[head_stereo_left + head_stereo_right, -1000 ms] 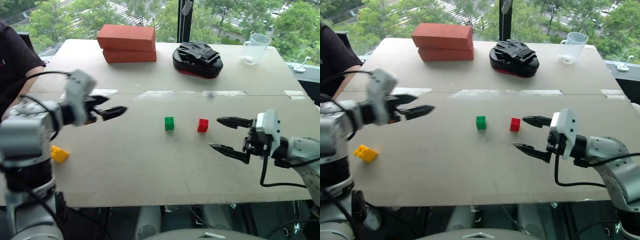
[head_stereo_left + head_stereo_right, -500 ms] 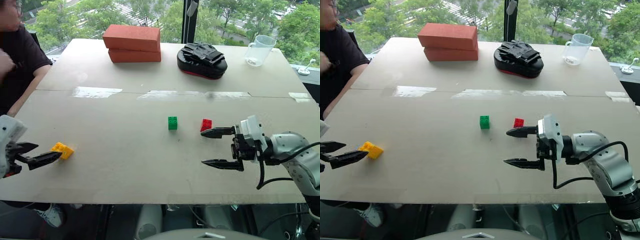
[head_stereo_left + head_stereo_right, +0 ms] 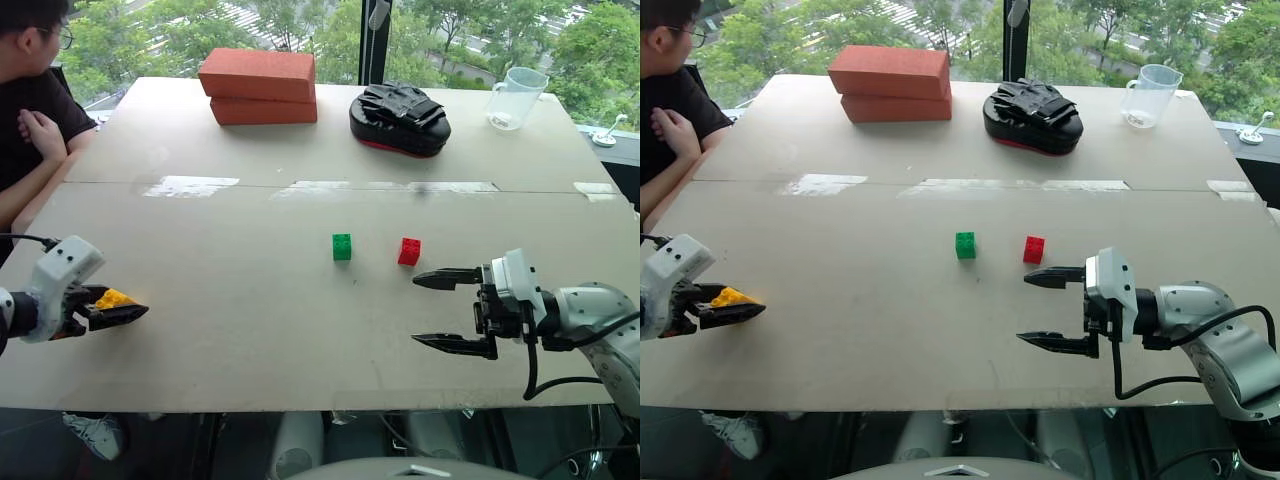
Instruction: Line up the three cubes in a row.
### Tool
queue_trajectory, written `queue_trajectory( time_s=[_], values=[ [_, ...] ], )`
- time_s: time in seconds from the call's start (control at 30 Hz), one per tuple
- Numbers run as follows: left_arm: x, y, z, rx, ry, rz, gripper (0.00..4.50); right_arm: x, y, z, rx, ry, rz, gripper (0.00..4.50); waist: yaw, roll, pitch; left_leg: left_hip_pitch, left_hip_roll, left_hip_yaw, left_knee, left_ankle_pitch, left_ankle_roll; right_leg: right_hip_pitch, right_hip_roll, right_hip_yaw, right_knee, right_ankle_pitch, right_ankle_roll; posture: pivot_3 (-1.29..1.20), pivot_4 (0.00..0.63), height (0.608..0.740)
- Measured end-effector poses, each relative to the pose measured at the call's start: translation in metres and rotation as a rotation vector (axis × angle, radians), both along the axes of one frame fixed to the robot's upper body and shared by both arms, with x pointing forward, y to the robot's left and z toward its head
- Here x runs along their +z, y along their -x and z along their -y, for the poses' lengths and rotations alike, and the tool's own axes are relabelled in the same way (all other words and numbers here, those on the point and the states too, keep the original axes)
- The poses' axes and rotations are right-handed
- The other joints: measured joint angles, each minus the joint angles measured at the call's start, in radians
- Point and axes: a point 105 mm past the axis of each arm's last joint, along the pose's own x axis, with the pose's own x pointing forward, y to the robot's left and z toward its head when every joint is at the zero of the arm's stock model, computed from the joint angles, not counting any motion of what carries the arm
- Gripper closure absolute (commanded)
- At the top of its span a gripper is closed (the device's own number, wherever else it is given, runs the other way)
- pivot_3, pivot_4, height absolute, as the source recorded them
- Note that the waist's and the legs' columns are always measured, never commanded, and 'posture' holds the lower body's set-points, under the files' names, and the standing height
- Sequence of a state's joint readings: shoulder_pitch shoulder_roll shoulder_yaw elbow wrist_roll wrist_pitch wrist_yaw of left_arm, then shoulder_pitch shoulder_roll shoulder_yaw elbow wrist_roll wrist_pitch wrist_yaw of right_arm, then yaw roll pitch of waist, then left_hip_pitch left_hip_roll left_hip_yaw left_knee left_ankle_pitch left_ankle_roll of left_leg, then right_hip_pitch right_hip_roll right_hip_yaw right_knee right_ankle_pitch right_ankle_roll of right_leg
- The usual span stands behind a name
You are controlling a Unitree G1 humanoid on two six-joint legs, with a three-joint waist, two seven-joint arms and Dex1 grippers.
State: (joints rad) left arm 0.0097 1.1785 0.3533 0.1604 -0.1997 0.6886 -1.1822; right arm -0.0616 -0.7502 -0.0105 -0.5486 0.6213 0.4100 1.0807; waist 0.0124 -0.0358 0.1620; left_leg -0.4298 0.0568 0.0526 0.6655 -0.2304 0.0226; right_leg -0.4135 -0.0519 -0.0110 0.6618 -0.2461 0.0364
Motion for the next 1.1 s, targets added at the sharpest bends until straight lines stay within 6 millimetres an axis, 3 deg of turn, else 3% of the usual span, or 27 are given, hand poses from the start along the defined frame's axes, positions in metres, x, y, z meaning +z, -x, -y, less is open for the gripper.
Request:
queue_trajectory(
  time_s=[0.03, 0.07, 0.23, 0.33, 0.4, 0.47, 0.57, 0.63, 0.77, 0.93, 1.1],
  values=[
    [0.0, -0.001, 0.0, -0.003, 0.001, 0.003, 3.05, 0.0, 0.0, 0.0, -0.003, 0.001, 0.002, 0.53, 0.0, 0.0, 0.0, 0.0, 0.0, 0.0, 0.0, 0.0, 0.0, 0.0, 0.0, 0.0, 0.0, 0.0, 0.0, 0.0, 0.15, 0.74],
    [0.001, -0.002, 0.001, -0.006, 0.0, 0.006, 3.18, 0.001, 0.0, 0.001, -0.006, 0.001, 0.004, 0.53, 0.001, 0.0, 0.0, 0.0, 0.0, 0.0, 0.0, 0.0, 0.0, 0.0, 0.0, 0.0, 0.0, 0.0, 0.0, 0.0, 0.15, 0.74],
    [0.003, -0.005, 0.004, -0.046, -0.005, 0.019, 3.17, 0.001, 0.0, 0.002, -0.02, 0.009, 0.009, 0.53, 0.0, 0.0, 0.0, 0.0, 0.0, 0.0, 0.0, 0.0, 0.0, 0.0, 0.0, 0.0, 0.0, 0.0, 0.0, 0.0, 0.15, 0.74],
    [0.022, -0.022, 0.021, -0.134, 0.043, 0.13, 3.17, 0.003, 0.0, 0.001, -0.02, 0.01, 0.02, 0.53, 0.007, 0.0, 0.0, 0.0, 0.0, 0.0, 0.001, 0.0, 0.0, 0.0, 0.0, -0.002, 0.0, 0.0, 0.0, 0.0, 0.15, 0.74],
    [0.042, -0.04, 0.049, -0.257, 0.087, 0.217, 3.17, 0.005, -0.002, 0.002, -0.034, 0.006, 0.029, 0.53, 0.016, -0.001, 0.0, -0.002, 0.0, 0.001, 0.003, 0.0, 0.0, 0.001, 0.0, -0.003, 0.0, 0.0, 0.0, 0.0, 0.15, 0.74],
    [0.065, -0.06, 0.09, -0.45, 0.093, 0.288, 3.17, 0.011, -0.003, 0.002, -0.047, -0.011, 0.043, 0.53, 0.024, -0.002, -0.001, -0.001, -0.002, 0.003, 0.004, 0.0, 0.0, 0.003, 0.001, -0.002, 0.0, 0.0, 0.0, 0.0, 0.15, 0.74],
    [0.075, -0.078, 0.128, -0.618, 0.112, 0.309, 3.17, 0.013, -0.001, 0.002, -0.049, -0.036, 0.028, 0.53, 0.027, -0.002, -0.001, 0.0, -0.003, 0.004, 0.004, 0.0, 0.0, 0.004, 0.003, 0.0, 0.001, 0.002, 0.003, 0.0, 0.15, 0.74],
    [0.068, -0.092, 0.16, -0.764, 0.127, 0.269, 3.17, 0.015, -0.001, 0.002, -0.056, -0.051, 0.031, 0.53, 0.024, -0.002, -0.001, -0.001, -0.003, 0.004, 0.004, 0.0, 0.0, 0.003, 0.004, 0.0, 0.0, 0.002, 0.004, 0.0, 0.15, 0.74],
    [0.049, -0.109, 0.178, -0.893, 0.087, 0.187, 3.17, 0.017, -0.006, 0.005, -0.112, -0.047, 0.052, 0.53, 0.005, -0.002, -0.001, -0.002, -0.002, 0.004, 0.004, 0.0, 0.0, 0.002, 0.006, 0.002, 0.0, 0.002, 0.004, 0.0, 0.15, 0.74],
    [0.031, -0.125, 0.184, -0.995, 0.005, 0.129, 3.17, 0.017, -0.012, 0.009, -0.219, -0.045, 0.085, 0.53, -0.001, -0.002, -0.001, -0.002, -0.002, 0.004, 0.003, 0.0, 0.001, 0.002, 0.007, 0.002, 0.0, 0.002, 0.005, 0.0, 0.15, 0.74],
    [0.018, -0.129, 0.184, -1.034, -0.024, 0.078, 3.17, 0.015, -0.008, 0.009, -0.257, -0.043, 0.085, 0.53, 0.001, -0.002, -0.001, -0.002, -0.002, 0.005, 0.003, 0.0, 0.001, 0.002, 0.006, 0.002, 0.0, 0.002, 0.005, 0.0, 0.15, 0.74]
  ],
)
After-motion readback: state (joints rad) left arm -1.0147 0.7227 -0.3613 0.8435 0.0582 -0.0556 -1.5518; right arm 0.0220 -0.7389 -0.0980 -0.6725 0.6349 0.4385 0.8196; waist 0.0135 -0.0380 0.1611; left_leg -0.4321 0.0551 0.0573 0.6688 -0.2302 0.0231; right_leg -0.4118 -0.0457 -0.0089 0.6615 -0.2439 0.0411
